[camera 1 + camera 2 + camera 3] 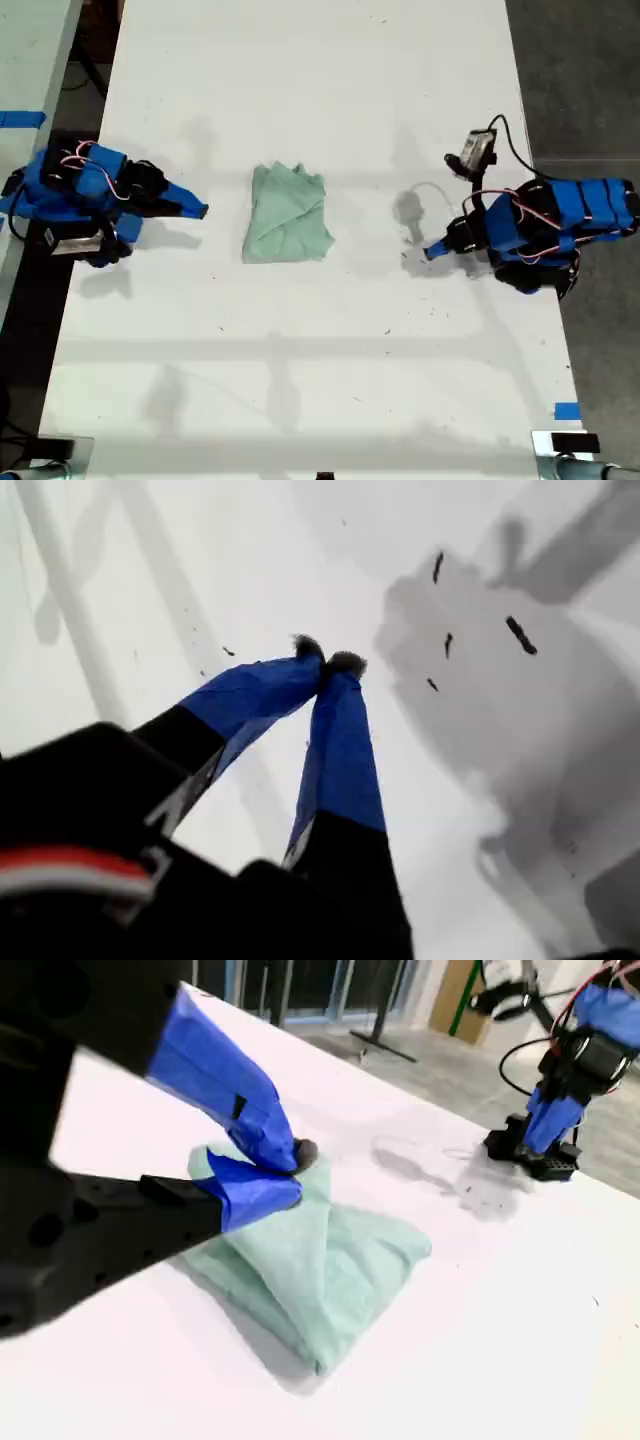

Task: Fold t shirt

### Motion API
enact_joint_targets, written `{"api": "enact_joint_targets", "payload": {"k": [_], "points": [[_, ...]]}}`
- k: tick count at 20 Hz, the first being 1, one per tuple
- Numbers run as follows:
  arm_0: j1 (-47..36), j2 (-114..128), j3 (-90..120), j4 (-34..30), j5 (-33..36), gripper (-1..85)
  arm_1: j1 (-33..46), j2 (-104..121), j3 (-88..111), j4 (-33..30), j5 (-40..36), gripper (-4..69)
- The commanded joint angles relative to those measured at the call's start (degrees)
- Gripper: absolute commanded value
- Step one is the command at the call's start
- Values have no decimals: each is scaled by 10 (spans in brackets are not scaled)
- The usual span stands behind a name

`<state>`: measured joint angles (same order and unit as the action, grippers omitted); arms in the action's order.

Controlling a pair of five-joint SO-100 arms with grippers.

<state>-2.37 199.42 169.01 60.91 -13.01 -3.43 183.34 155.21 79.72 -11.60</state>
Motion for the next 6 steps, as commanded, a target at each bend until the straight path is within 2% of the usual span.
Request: {"api": "enact_joint_targets", "payload": {"k": [1,2,3,5,6], "points": [[9,59,168,-84,-1,-2,-16,178,108,62,39,17],[-2,59,191,-105,10,7,-25,171,119,78,57,17],[-12,59,193,-92,1,13,-38,173,130,80,64,17],[-26,59,193,-34,-43,18,-43,173,141,70,26,29],[-26,49,193,-25,-40,29,-50,173,148,61,18,13]]}}
